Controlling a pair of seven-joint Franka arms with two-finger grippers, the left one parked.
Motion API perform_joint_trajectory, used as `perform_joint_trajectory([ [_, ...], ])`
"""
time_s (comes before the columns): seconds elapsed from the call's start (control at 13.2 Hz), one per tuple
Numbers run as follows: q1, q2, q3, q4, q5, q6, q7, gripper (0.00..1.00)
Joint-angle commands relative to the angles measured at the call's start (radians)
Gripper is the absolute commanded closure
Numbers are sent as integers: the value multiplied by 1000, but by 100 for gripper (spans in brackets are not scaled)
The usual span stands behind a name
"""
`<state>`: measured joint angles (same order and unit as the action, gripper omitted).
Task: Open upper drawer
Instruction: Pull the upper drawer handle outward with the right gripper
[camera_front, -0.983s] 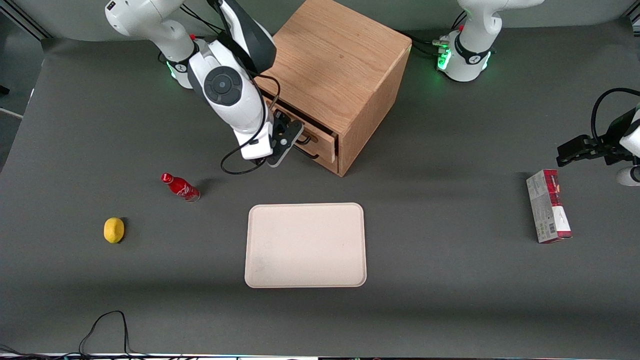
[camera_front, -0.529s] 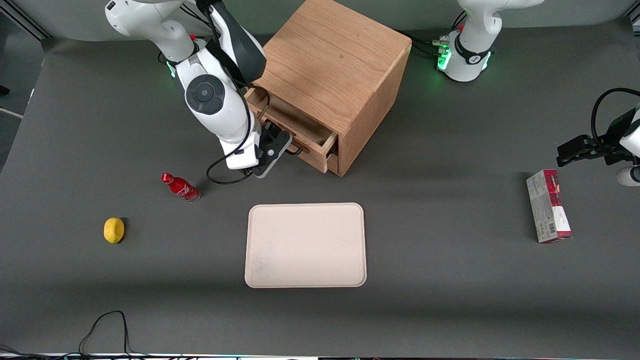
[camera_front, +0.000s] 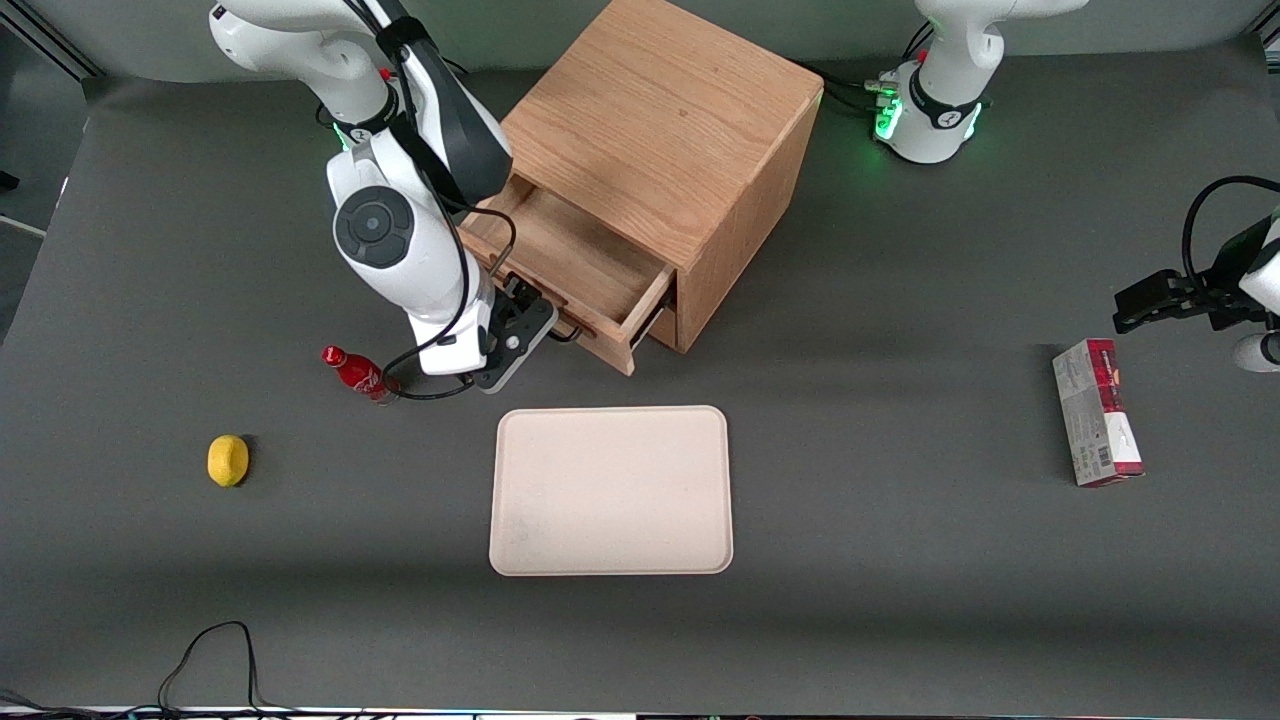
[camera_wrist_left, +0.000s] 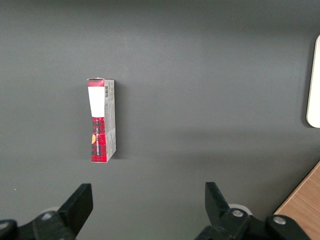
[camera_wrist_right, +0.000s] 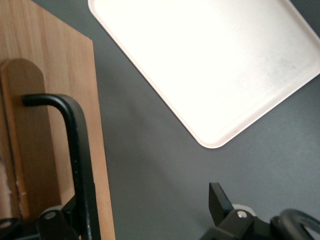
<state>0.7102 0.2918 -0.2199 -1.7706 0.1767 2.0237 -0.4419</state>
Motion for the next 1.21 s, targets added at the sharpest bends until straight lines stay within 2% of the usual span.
perform_joint_trajectory([
  [0.0, -20, 53, -3, 94, -11, -39, -23, 0],
  [0.23, -41, 78, -3, 157, -13, -95, -24, 0],
  [0.6, -86, 99, -4, 161, -13, -95, -109, 0],
  [1.13, -121, 121, -6, 201, -14, -95, -109, 0],
])
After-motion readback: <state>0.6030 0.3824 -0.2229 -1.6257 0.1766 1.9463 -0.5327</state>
